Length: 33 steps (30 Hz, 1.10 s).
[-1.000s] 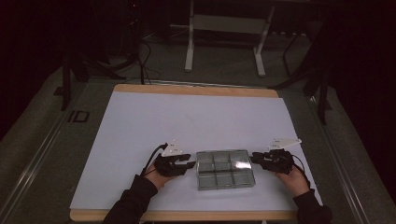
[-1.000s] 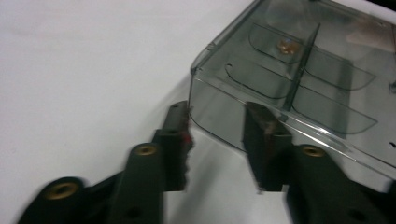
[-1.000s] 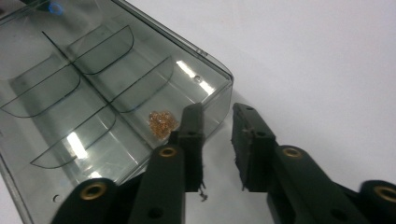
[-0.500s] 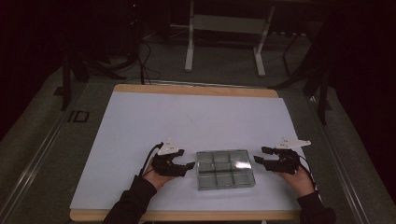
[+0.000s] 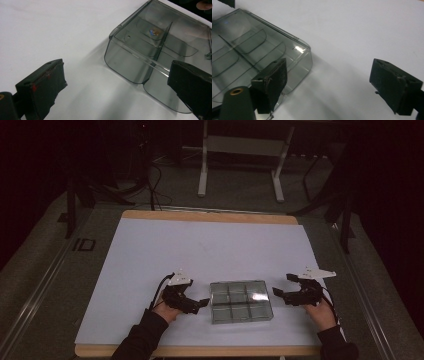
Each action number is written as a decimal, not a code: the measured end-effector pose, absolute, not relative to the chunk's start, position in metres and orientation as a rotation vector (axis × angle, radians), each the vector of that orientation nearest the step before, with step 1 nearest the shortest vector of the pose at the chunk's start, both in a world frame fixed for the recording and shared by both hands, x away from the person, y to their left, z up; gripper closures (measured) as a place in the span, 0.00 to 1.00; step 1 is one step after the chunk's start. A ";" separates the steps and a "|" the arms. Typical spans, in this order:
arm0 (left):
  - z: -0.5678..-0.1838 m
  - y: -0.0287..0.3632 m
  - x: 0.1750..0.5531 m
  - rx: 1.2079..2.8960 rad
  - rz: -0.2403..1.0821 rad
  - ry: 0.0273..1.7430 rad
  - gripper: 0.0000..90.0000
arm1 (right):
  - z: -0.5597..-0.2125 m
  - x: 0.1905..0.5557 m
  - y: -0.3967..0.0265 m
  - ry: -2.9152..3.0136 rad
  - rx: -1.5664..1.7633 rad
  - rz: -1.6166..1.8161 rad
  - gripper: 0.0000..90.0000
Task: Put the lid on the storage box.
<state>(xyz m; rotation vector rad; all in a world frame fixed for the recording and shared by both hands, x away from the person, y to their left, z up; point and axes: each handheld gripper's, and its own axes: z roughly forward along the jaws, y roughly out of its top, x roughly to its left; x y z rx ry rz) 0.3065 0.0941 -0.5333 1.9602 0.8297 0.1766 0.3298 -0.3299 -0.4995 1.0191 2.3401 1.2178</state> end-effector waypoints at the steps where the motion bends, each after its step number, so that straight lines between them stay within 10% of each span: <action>1: -0.534 0.095 0.306 1.957 0.178 0.831 0.02 | -0.500 0.330 -0.330 2.339 1.019 1.213 0.15; 33: -0.539 0.125 0.287 1.953 0.279 0.881 0.02 | -0.522 0.312 -0.363 2.279 1.092 1.189 0.15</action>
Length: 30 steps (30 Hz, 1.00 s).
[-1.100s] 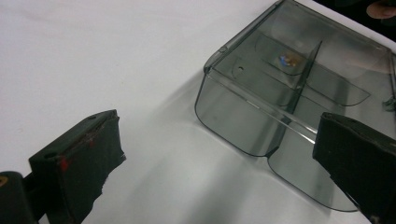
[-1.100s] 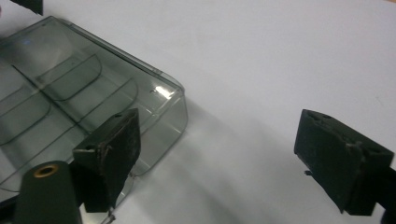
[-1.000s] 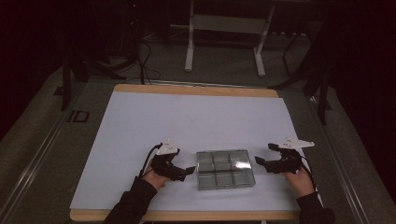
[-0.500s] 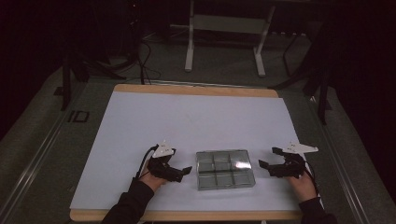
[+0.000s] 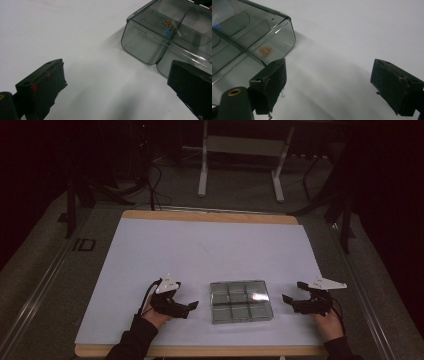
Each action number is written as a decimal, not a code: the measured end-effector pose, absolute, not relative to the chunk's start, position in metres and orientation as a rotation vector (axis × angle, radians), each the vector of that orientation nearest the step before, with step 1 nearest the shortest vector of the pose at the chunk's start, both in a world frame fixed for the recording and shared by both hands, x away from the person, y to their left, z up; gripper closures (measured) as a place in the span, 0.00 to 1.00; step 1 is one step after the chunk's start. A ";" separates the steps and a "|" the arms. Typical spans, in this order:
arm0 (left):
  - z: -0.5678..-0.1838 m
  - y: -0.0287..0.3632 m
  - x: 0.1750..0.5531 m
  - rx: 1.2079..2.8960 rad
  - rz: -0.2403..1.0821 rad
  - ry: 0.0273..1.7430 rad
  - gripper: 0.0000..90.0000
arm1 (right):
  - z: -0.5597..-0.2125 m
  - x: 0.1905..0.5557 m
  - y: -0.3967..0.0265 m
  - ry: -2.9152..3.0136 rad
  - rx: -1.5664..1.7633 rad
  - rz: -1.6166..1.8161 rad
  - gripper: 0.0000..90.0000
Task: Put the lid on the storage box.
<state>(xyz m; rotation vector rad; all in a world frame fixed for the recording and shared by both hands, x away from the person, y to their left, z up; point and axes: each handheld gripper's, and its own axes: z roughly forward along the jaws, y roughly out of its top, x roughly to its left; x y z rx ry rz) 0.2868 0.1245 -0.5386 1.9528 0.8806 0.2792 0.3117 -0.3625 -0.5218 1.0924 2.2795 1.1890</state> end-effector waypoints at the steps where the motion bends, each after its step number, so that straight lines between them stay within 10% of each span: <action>1: -0.539 0.128 0.285 1.948 0.282 0.886 0.02 | -0.522 0.310 -0.364 2.278 1.097 1.182 0.15; 30: -0.544 0.176 0.260 1.892 0.361 1.001 0.02 | -0.535 0.288 -0.379 2.193 1.113 1.130 0.15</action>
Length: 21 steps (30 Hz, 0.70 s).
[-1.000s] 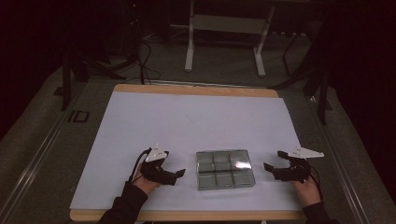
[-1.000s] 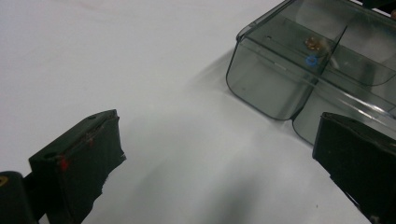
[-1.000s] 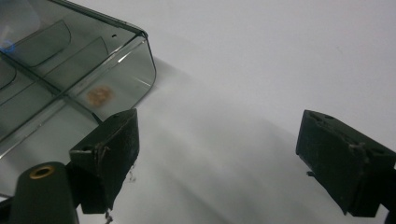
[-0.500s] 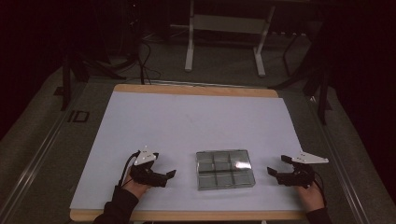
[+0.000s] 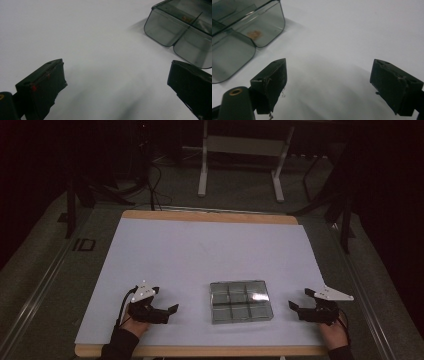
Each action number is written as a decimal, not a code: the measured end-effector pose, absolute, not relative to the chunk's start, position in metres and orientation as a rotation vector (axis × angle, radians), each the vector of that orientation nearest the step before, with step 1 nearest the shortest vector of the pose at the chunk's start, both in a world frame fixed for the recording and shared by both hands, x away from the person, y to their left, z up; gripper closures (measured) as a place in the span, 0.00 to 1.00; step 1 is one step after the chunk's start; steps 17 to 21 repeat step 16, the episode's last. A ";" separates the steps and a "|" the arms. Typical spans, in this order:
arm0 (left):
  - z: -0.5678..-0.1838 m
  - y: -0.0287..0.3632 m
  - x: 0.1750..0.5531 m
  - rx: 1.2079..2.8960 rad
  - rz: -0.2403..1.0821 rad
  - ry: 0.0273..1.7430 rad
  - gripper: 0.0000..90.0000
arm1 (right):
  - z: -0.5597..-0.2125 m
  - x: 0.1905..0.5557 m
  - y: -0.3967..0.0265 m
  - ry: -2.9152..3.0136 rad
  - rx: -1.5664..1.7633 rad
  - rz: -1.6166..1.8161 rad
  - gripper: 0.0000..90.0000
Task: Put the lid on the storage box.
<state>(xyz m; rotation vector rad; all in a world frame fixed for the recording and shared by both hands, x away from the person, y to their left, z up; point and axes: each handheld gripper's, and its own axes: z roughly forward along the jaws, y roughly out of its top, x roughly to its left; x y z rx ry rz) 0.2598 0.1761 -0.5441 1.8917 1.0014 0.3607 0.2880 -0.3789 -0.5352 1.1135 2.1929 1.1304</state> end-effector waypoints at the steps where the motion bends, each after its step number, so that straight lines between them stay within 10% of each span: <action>1: -0.545 0.176 0.259 1.885 0.363 1.006 0.02 | -0.535 0.288 -0.380 2.190 1.119 1.130 0.15; 21: -0.545 0.174 0.255 1.843 0.492 1.098 0.02 | -0.538 0.286 -0.384 2.097 1.188 1.075 0.15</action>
